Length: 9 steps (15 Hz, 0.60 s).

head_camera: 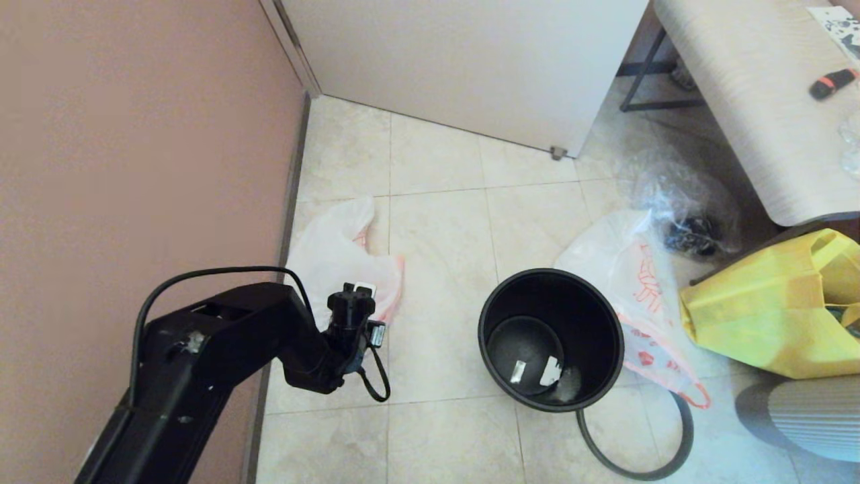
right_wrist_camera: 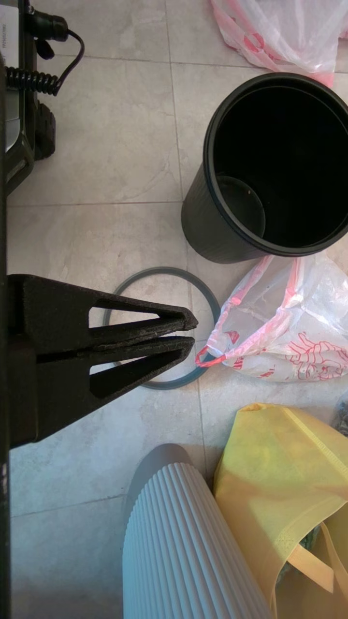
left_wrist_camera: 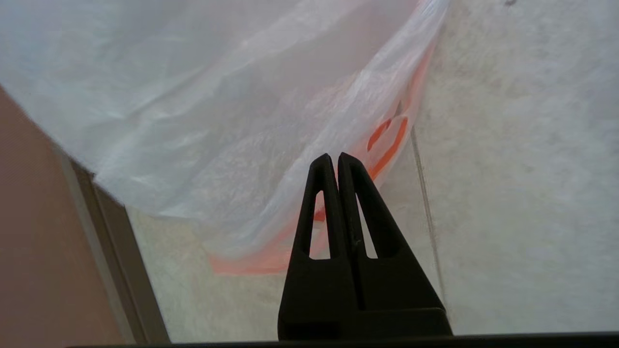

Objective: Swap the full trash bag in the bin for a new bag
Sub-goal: Pick up a new trash bag

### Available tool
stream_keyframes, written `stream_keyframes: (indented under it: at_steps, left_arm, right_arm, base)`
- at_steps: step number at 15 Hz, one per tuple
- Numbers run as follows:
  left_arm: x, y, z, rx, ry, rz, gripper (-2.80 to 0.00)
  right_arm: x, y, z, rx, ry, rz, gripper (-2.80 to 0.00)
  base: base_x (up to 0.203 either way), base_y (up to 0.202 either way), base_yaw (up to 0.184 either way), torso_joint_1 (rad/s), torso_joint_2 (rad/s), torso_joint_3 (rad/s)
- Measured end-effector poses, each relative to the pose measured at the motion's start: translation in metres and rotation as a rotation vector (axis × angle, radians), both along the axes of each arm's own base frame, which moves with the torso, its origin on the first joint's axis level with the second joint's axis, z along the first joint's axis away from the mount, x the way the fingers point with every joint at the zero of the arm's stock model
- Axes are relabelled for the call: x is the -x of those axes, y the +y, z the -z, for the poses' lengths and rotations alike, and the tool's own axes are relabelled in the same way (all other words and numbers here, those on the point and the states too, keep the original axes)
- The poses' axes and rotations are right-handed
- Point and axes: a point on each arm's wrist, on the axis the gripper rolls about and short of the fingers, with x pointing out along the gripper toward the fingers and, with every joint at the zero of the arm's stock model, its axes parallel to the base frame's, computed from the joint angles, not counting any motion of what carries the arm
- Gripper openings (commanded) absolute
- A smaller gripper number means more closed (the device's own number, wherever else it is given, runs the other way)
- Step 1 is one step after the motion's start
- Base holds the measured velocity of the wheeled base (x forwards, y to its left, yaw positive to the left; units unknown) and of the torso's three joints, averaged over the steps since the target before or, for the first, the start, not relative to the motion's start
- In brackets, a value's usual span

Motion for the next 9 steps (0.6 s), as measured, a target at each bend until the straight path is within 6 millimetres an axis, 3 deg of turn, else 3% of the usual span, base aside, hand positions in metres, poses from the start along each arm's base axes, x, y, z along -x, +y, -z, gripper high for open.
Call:
stream_keyframes:
  at_steps: [6,7,9]
  left_arm:
    - [-0.017,-0.007,0.030,-0.027,-0.011,-0.007,-2.80]
    - [-0.017,-0.007,0.034,-0.030,-0.005,-0.009,0.00]
    - [-0.015,-0.006,0.039,-0.034,0.006,-0.012,0.00]
  right_arm:
    - [0.000,0.000,0.000,0.000,0.000,0.000,-2.80]
    - [0.000,0.000,0.000,0.000,0.000,0.000,-2.80]
    - [0.000,0.000,0.000,0.000,0.000,0.000,-2.80]
  base:
    - [0.000,0.000,0.000,0.000,0.00,0.000]
    - [0.000,0.000,0.000,0.000,0.00,0.000]
    - [0.000,0.000,0.000,0.000,0.00,0.000]
